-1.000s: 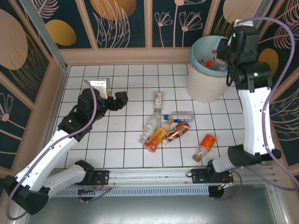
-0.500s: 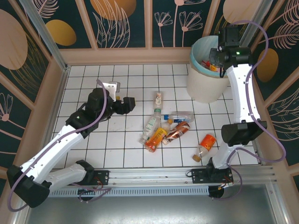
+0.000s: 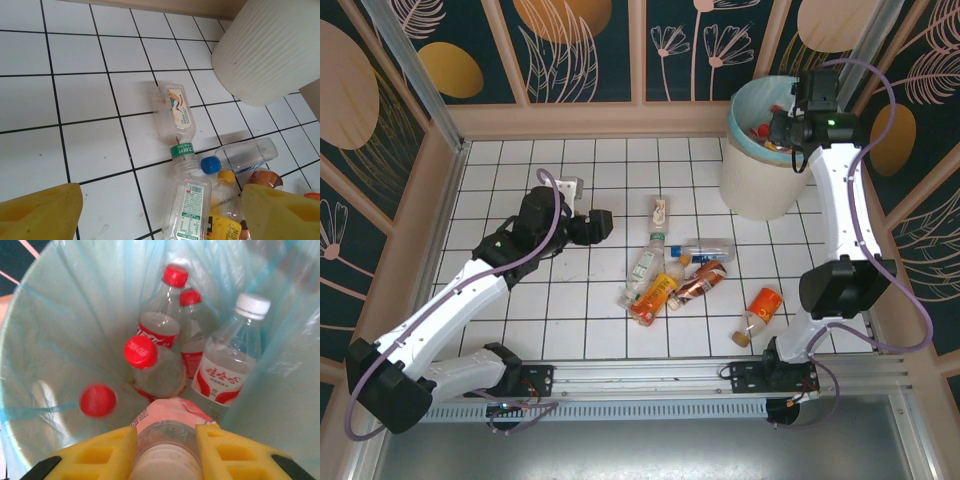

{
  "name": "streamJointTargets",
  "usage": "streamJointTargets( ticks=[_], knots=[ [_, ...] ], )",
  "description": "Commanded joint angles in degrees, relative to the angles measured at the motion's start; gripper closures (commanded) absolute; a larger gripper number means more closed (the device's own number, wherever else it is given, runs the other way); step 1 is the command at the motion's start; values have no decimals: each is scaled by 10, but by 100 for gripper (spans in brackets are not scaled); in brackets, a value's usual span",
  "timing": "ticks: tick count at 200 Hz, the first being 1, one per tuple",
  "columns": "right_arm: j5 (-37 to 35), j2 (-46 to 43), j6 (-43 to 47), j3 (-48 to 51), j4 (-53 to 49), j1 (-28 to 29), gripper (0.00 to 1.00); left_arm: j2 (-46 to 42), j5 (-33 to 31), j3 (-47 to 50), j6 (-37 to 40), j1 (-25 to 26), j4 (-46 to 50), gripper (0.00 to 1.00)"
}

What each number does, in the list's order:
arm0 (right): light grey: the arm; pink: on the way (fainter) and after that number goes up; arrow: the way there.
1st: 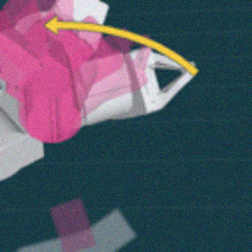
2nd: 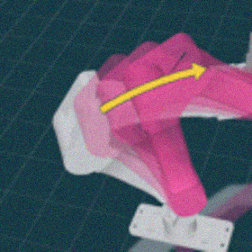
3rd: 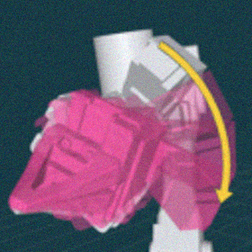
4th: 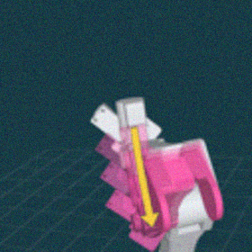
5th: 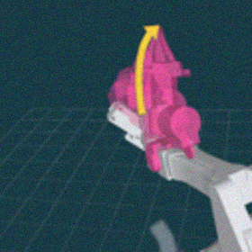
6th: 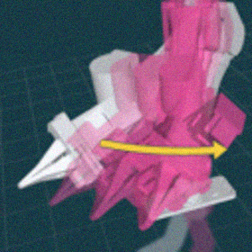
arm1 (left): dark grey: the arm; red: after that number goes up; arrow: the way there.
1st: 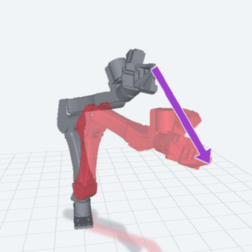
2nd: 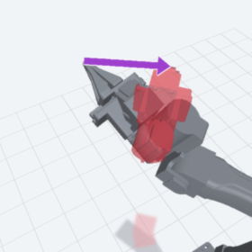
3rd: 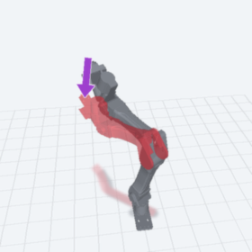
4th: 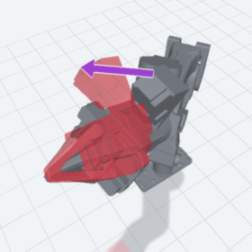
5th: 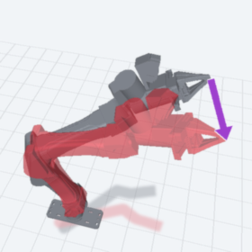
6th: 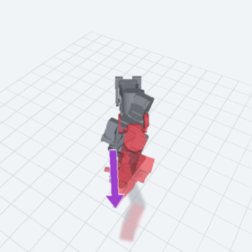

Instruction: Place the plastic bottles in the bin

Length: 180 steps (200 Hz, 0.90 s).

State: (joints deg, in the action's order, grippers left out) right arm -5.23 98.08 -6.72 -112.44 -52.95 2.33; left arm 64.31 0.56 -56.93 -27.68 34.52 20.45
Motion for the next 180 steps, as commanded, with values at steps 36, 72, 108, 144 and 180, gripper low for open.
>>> streamJointTargets(
  ticks=[36, 72, 108, 144, 180],
  knots=[
    [4, 67, -4, 42, -14, -30, 61, 11, -9, -20, -13, 1, -3, 18],
    [20, 80, -4, 16, -12, -29, 53, 7, -13, -14, -21, 1, -8, 18],
    [30, 83, -4, -35, -27, -23, 46, 7, -13, -20, -25, 1, -9, 18],
    [21, 79, -3, -98, -51, -11, 40, 8, -25, -31, -21, 1, -9, 17],
    [3, 61, -3, -138, -65, 9, 37, 5, -28, -35, -20, 1, -8, 17]
  ],
)
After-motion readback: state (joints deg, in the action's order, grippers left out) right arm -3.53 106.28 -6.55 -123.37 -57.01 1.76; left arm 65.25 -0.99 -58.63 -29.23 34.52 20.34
